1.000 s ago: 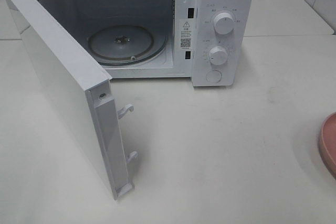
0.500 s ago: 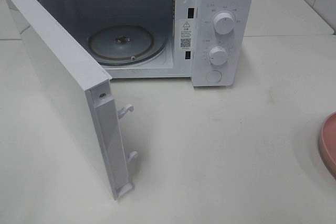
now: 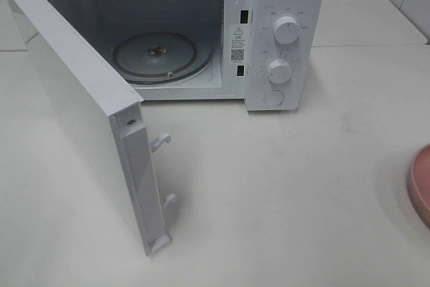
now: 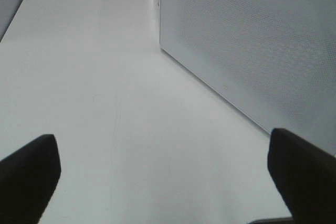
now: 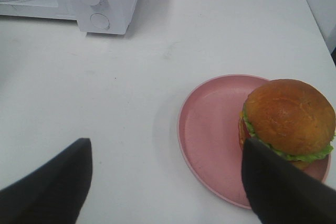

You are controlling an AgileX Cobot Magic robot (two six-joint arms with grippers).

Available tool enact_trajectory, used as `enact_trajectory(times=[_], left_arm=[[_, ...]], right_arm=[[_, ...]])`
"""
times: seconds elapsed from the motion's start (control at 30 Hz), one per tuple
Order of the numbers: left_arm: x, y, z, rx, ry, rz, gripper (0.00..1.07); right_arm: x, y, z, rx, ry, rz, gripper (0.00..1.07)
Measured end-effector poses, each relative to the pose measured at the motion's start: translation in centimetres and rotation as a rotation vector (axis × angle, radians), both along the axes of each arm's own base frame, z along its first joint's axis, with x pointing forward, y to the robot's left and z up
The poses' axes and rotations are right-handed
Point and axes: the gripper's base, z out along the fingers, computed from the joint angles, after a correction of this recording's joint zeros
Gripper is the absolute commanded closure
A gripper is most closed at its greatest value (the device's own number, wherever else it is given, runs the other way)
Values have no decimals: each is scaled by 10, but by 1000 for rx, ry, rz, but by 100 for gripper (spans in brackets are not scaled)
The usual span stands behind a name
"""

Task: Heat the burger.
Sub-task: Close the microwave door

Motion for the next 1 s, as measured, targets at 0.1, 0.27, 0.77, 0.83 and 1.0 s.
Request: enact_trajectory(times=[0.1, 0.27, 0.77, 0.83, 1.0], left_arm=[[0, 0, 0, 0, 0, 0, 7], [0, 0, 0, 0, 0, 0, 7], [0, 0, 0, 0, 0, 0, 7], [0, 0, 0, -2, 0, 1, 7], [0, 0, 0, -6, 1, 3, 7]], right_arm=[[0, 0, 0, 0, 0, 0, 32], [0, 0, 0, 0, 0, 0, 32], [0, 0, 0, 1, 0, 1, 32], [0, 0, 0, 1, 0, 1, 32], [0, 0, 0, 1, 0, 1, 32]])
